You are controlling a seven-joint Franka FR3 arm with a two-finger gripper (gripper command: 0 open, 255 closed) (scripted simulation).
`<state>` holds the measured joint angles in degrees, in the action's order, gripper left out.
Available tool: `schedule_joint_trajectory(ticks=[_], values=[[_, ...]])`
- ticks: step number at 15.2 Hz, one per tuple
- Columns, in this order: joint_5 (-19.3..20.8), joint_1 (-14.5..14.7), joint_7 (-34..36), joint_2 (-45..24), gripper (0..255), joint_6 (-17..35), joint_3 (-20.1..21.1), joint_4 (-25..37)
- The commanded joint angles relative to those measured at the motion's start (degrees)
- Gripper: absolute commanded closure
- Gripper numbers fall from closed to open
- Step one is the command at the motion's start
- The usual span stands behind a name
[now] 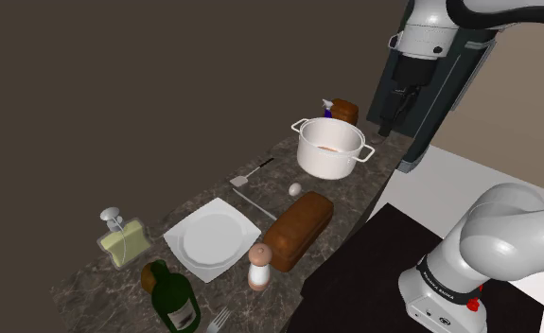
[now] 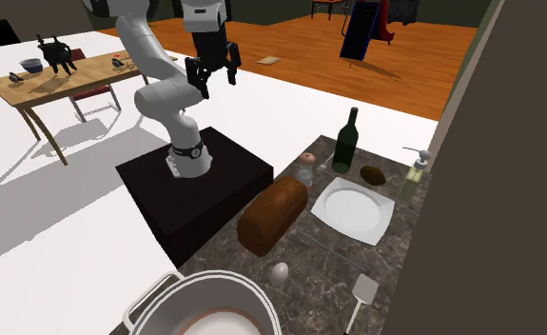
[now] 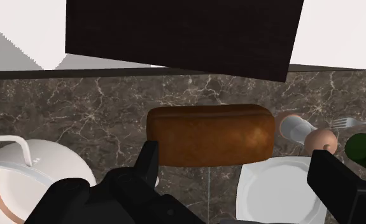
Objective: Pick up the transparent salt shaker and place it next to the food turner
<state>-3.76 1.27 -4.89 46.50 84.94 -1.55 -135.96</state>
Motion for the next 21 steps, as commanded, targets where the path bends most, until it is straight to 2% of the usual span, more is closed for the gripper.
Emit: schedule_joint_trajectory(ticks=[1,11,21], values=[[0.00,0.00,0.00,0.00,0,0.00,0.00,0.00],[-6.83,3.88,8.71,-3.35,0,18.09,10.68,-11.49],[-11.00,6.75,17.95,-17.56,0,38.82,22.56,-14.67]])
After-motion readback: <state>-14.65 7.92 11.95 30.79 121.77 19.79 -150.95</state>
